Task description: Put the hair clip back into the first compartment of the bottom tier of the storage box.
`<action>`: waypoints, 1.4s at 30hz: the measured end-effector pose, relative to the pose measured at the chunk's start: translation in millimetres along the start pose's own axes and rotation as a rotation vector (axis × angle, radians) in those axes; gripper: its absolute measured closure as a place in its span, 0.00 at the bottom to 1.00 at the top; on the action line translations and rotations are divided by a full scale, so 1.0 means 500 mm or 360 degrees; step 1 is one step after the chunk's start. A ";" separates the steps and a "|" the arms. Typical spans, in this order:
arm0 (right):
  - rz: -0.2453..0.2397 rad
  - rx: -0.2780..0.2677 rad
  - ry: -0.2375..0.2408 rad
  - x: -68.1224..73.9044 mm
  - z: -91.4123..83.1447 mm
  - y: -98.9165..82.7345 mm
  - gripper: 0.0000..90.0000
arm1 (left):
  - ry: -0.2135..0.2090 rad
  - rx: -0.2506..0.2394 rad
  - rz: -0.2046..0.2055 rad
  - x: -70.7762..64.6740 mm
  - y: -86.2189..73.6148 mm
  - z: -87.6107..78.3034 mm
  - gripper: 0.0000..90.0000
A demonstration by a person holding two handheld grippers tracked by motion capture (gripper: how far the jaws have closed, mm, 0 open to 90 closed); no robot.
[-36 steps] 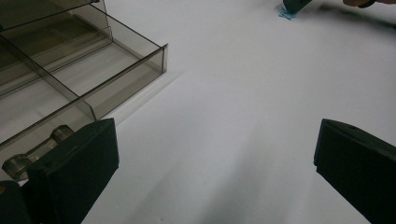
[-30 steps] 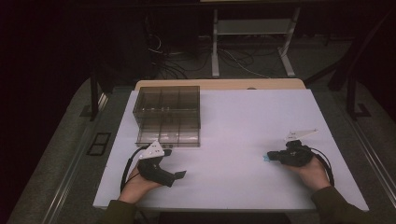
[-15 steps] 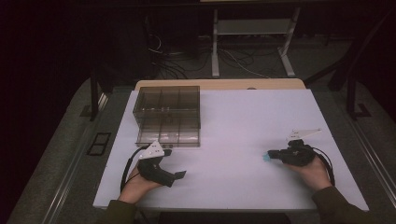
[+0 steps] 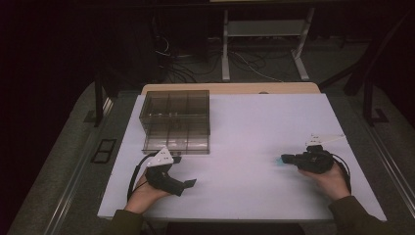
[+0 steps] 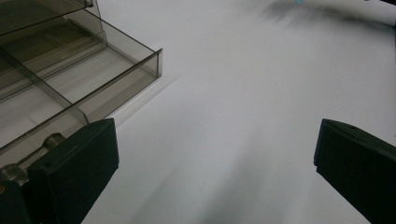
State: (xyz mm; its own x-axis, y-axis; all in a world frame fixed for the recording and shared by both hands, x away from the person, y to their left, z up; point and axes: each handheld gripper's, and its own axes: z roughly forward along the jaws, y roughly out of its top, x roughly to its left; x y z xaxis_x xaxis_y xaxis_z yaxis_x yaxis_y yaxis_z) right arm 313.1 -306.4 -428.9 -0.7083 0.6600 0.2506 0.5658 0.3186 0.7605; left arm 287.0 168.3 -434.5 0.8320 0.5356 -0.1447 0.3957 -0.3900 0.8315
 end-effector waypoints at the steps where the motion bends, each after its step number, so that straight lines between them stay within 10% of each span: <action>1: -0.0002 -0.0005 0.0001 0.001 0.000 0.001 0.98 | -0.0006 -0.0005 0.0003 -0.001 0.001 0.001 0.00; 42: -0.0157 -0.0088 0.0174 0.068 0.065 0.094 0.98 | -0.0238 -0.0078 0.0132 -0.039 0.137 0.121 0.00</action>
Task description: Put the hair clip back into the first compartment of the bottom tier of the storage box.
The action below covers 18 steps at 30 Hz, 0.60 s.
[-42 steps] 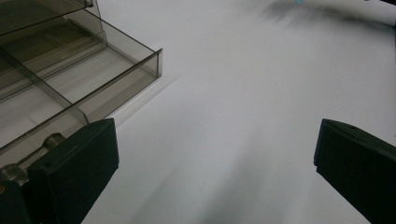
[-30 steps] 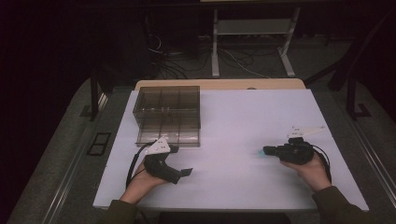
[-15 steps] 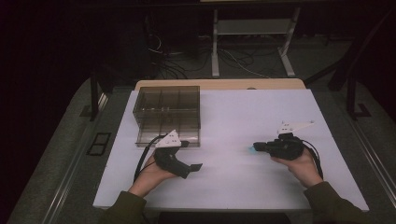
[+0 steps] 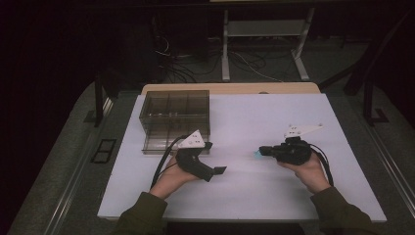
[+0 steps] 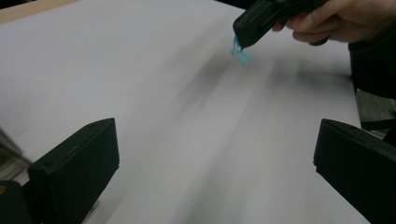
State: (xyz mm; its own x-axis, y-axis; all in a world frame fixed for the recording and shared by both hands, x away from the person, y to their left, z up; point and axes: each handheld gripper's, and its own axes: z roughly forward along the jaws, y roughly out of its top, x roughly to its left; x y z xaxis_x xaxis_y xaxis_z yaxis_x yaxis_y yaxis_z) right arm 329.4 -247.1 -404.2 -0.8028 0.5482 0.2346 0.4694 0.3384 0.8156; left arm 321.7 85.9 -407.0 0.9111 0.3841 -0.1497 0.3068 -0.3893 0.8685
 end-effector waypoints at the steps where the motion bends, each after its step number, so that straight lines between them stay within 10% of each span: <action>1: -0.0002 0.0001 0.0008 0.002 0.001 0.000 0.98 | -0.0007 -0.0012 0.0007 -0.004 -0.001 0.005 0.00; 18: -0.0111 0.0017 0.0131 0.044 0.023 0.004 0.98 | -0.0088 -0.0005 0.0032 -0.034 -0.018 0.035 0.23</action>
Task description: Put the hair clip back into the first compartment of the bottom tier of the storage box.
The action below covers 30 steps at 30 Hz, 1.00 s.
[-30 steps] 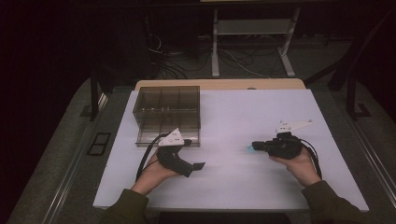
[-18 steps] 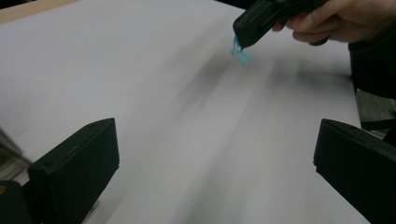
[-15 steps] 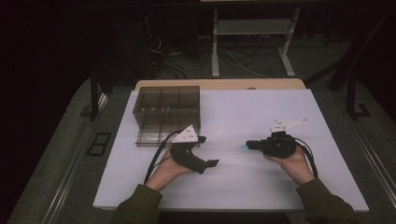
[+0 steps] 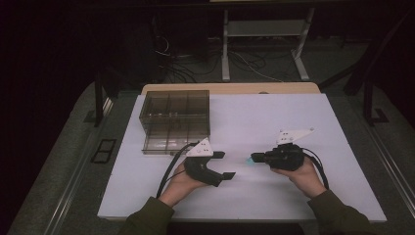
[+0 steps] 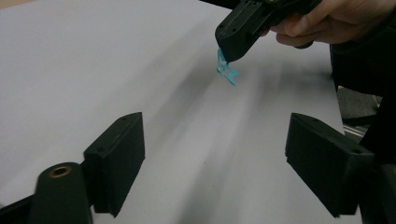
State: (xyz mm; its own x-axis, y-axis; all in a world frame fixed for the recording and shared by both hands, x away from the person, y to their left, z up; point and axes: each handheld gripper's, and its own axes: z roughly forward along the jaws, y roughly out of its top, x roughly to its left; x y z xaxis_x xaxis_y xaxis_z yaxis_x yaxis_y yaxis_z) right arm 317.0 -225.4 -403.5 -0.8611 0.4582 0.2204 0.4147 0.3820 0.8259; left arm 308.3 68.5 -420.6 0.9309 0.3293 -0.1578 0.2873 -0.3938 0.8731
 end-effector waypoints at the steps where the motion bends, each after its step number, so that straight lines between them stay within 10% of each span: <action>1: -0.0008 -0.0001 0.0006 0.002 0.002 0.001 0.98 | -0.0008 -0.0006 0.0000 -0.001 0.000 0.002 0.25; 30: -0.0112 -0.0026 0.0113 0.047 0.034 0.015 0.98 | -0.0124 0.0029 -0.0019 -0.016 0.014 0.032 0.77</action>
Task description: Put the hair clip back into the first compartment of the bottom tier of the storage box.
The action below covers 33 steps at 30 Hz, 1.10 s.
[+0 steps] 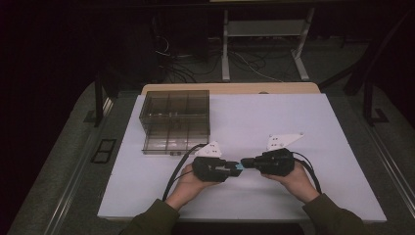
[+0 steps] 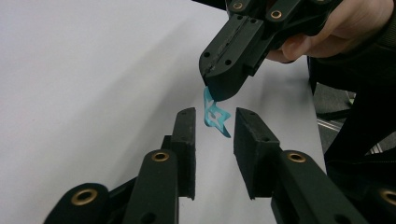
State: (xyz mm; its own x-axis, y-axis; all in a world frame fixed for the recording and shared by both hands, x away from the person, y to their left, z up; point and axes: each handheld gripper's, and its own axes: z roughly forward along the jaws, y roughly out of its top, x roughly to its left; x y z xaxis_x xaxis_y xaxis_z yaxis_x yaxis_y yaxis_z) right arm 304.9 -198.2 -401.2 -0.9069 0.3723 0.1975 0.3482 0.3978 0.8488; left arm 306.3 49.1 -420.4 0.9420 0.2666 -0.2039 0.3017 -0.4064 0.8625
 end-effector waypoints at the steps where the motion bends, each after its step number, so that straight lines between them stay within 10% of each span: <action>1: -0.0002 0.0002 0.0004 0.001 0.000 0.000 0.98 | 0.0003 -0.0003 0.0004 0.000 0.000 0.000 0.79; 33: -0.0047 -0.0014 0.0031 0.008 0.002 0.001 0.92 | 0.0025 0.0024 -0.0027 0.007 0.000 -0.007 0.97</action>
State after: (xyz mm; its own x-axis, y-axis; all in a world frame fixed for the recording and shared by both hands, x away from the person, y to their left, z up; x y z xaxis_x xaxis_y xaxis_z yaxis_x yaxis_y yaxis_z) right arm 301.5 -195.7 -400.3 -0.9212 0.3442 0.1815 0.3190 0.4012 0.8586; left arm 309.2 53.1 -419.7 0.9343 0.2873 -0.2111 0.3199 -0.4146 0.8519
